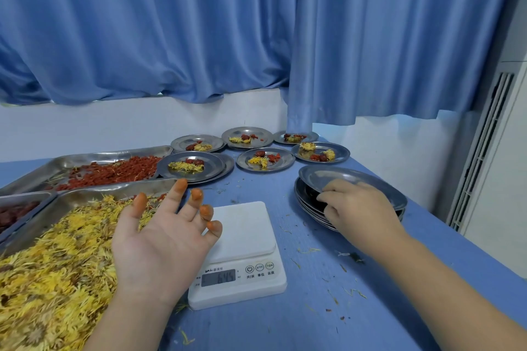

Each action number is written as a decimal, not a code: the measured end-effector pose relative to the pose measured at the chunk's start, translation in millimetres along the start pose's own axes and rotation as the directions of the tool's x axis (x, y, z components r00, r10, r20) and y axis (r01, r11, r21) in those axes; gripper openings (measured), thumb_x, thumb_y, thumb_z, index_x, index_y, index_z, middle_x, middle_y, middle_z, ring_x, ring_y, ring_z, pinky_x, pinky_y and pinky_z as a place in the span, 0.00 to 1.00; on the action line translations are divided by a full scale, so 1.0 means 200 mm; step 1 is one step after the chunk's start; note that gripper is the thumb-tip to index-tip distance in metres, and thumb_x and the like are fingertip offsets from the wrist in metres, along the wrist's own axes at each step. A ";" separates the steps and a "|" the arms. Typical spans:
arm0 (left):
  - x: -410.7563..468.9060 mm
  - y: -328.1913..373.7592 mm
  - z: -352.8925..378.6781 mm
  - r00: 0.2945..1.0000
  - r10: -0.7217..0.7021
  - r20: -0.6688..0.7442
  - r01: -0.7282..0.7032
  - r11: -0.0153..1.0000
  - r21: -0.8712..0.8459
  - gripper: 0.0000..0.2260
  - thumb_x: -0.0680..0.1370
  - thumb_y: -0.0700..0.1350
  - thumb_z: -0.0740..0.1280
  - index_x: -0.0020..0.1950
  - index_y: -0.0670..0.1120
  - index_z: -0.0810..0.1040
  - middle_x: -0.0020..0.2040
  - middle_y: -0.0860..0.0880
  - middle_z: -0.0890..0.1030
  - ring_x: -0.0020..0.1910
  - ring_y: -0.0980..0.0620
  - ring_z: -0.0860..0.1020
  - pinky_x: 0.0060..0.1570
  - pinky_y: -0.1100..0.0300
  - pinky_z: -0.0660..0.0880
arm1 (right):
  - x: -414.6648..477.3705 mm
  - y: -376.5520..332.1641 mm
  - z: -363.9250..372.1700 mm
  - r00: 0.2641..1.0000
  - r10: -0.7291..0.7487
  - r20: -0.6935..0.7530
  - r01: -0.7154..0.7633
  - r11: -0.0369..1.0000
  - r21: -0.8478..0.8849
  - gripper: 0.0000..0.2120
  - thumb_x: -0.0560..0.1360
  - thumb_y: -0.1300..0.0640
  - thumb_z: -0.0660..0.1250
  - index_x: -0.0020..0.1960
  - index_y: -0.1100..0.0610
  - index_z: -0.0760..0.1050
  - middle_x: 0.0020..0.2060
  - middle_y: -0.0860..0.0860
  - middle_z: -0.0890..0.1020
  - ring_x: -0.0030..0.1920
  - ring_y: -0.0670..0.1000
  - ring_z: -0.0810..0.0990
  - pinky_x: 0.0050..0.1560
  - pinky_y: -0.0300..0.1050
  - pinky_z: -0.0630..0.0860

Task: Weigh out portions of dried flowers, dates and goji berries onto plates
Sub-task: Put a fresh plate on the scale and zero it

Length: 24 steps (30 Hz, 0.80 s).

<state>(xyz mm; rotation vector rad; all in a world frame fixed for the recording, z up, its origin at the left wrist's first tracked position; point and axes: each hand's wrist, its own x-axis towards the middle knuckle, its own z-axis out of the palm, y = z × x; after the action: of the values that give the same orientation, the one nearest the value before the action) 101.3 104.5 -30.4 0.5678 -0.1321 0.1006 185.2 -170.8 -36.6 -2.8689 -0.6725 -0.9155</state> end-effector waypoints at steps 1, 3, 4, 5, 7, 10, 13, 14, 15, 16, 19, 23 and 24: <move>0.00 0.00 0.00 1.000 0.002 -0.003 -0.002 1.000 0.002 0.20 0.73 0.61 0.63 0.49 0.47 0.84 0.46 0.48 0.79 0.40 0.47 0.77 0.40 0.52 0.73 | 0.00 -0.01 0.00 1.000 0.009 -0.004 -0.009 1.000 0.014 0.10 0.73 0.61 0.62 0.45 0.55 0.83 0.46 0.49 0.82 0.40 0.58 0.80 0.44 0.49 0.75; 0.00 0.00 0.00 1.000 0.004 -0.008 -0.004 1.000 0.000 0.20 0.73 0.61 0.62 0.49 0.47 0.84 0.46 0.48 0.79 0.40 0.47 0.77 0.40 0.52 0.73 | -0.01 -0.02 -0.01 0.999 0.009 -0.035 -0.007 0.999 0.040 0.08 0.70 0.64 0.66 0.43 0.56 0.83 0.43 0.50 0.83 0.37 0.58 0.80 0.41 0.49 0.76; 0.00 0.00 0.00 1.000 0.004 -0.010 -0.004 1.000 -0.002 0.20 0.73 0.61 0.62 0.49 0.47 0.84 0.46 0.48 0.79 0.40 0.47 0.77 0.40 0.52 0.73 | -0.01 -0.03 0.00 0.999 0.005 -0.039 -0.003 0.999 0.053 0.09 0.67 0.67 0.68 0.44 0.57 0.82 0.41 0.51 0.82 0.35 0.58 0.79 0.39 0.49 0.76; 0.00 0.00 0.00 1.000 0.004 -0.011 -0.004 1.000 -0.004 0.20 0.73 0.61 0.63 0.49 0.47 0.84 0.46 0.48 0.79 0.40 0.47 0.77 0.40 0.52 0.73 | -0.01 -0.03 0.01 0.999 -0.004 -0.038 0.006 0.998 0.058 0.13 0.64 0.71 0.69 0.44 0.57 0.82 0.40 0.51 0.82 0.33 0.58 0.78 0.36 0.48 0.75; 0.00 0.00 0.00 1.000 0.006 -0.014 -0.007 1.000 -0.006 0.20 0.73 0.61 0.63 0.49 0.47 0.84 0.47 0.48 0.79 0.40 0.47 0.77 0.40 0.52 0.73 | -0.01 -0.04 0.02 0.998 -0.005 -0.061 0.008 0.999 0.051 0.21 0.58 0.76 0.69 0.46 0.57 0.80 0.39 0.52 0.81 0.31 0.58 0.76 0.31 0.45 0.71; 0.00 0.00 0.00 1.000 0.010 -0.014 -0.010 1.000 -0.007 0.19 0.72 0.60 0.65 0.48 0.47 0.84 0.46 0.48 0.79 0.40 0.47 0.77 0.40 0.52 0.73 | 0.00 -0.05 0.04 0.989 0.049 -0.137 -0.040 0.997 0.066 0.26 0.57 0.76 0.70 0.51 0.58 0.78 0.40 0.53 0.82 0.34 0.59 0.78 0.31 0.46 0.72; 0.00 0.01 0.00 1.000 0.014 -0.010 -0.015 1.000 -0.013 0.19 0.70 0.59 0.66 0.48 0.46 0.84 0.46 0.48 0.79 0.40 0.47 0.76 0.40 0.53 0.72 | 0.01 -0.05 0.01 0.978 0.009 -0.210 -0.014 1.000 -0.018 0.18 0.53 0.77 0.70 0.38 0.60 0.78 0.31 0.53 0.77 0.30 0.58 0.74 0.28 0.45 0.70; 0.00 0.01 0.00 1.000 0.017 -0.011 -0.018 1.000 -0.014 0.19 0.69 0.59 0.66 0.48 0.46 0.84 0.46 0.48 0.79 0.40 0.47 0.76 0.40 0.53 0.72 | 0.01 -0.05 0.00 0.973 -0.013 -0.232 0.003 0.999 -0.044 0.16 0.52 0.77 0.70 0.34 0.60 0.76 0.29 0.53 0.75 0.28 0.57 0.72 0.27 0.44 0.66; 0.00 0.01 0.00 1.000 0.022 -0.014 -0.023 1.000 -0.014 0.18 0.69 0.59 0.66 0.48 0.46 0.84 0.46 0.48 0.79 0.40 0.47 0.76 0.40 0.53 0.72 | 0.01 -0.05 -0.01 0.966 -0.034 -0.256 0.021 0.998 -0.052 0.16 0.50 0.77 0.69 0.32 0.60 0.75 0.28 0.53 0.73 0.28 0.56 0.70 0.27 0.43 0.63; 0.00 0.01 0.00 0.999 0.029 -0.020 -0.029 0.999 -0.012 0.18 0.70 0.59 0.66 0.47 0.46 0.84 0.46 0.48 0.79 0.39 0.47 0.76 0.40 0.53 0.72 | 0.00 -0.06 -0.03 0.957 -0.049 -0.285 0.037 0.998 -0.045 0.16 0.50 0.77 0.69 0.31 0.60 0.74 0.27 0.53 0.72 0.28 0.56 0.70 0.27 0.44 0.62; 0.00 0.03 0.01 0.994 0.086 -0.068 -0.086 0.996 0.000 0.18 0.69 0.58 0.65 0.46 0.46 0.85 0.46 0.48 0.80 0.39 0.47 0.77 0.41 0.54 0.71 | -0.01 -0.14 -0.04 0.912 -0.117 -0.393 0.125 0.992 -0.005 0.15 0.52 0.77 0.67 0.31 0.60 0.74 0.27 0.54 0.71 0.27 0.56 0.68 0.27 0.46 0.63; -0.01 0.06 0.01 0.949 0.237 -0.207 -0.225 0.971 0.077 0.17 0.73 0.57 0.62 0.48 0.47 0.83 0.43 0.48 0.82 0.40 0.48 0.78 0.41 0.55 0.70 | -0.03 -0.28 -0.04 0.861 -0.216 -0.461 0.251 0.968 0.016 0.14 0.53 0.78 0.66 0.30 0.61 0.72 0.27 0.54 0.69 0.27 0.55 0.65 0.28 0.47 0.61; -0.01 0.07 0.01 0.935 0.273 -0.226 -0.257 0.961 0.097 0.18 0.75 0.57 0.60 0.50 0.47 0.82 0.42 0.48 0.82 0.40 0.48 0.77 0.42 0.54 0.70 | -0.04 -0.31 -0.03 0.854 -0.239 -0.462 0.279 0.960 0.019 0.14 0.54 0.77 0.67 0.30 0.61 0.72 0.27 0.54 0.68 0.27 0.55 0.64 0.28 0.48 0.61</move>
<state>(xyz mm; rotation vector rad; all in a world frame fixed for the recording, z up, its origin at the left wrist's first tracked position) 96.5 114.7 -21.2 0.5973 0.0293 0.4366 150.6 -119.4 -40.4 -2.3786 -1.0207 -1.4893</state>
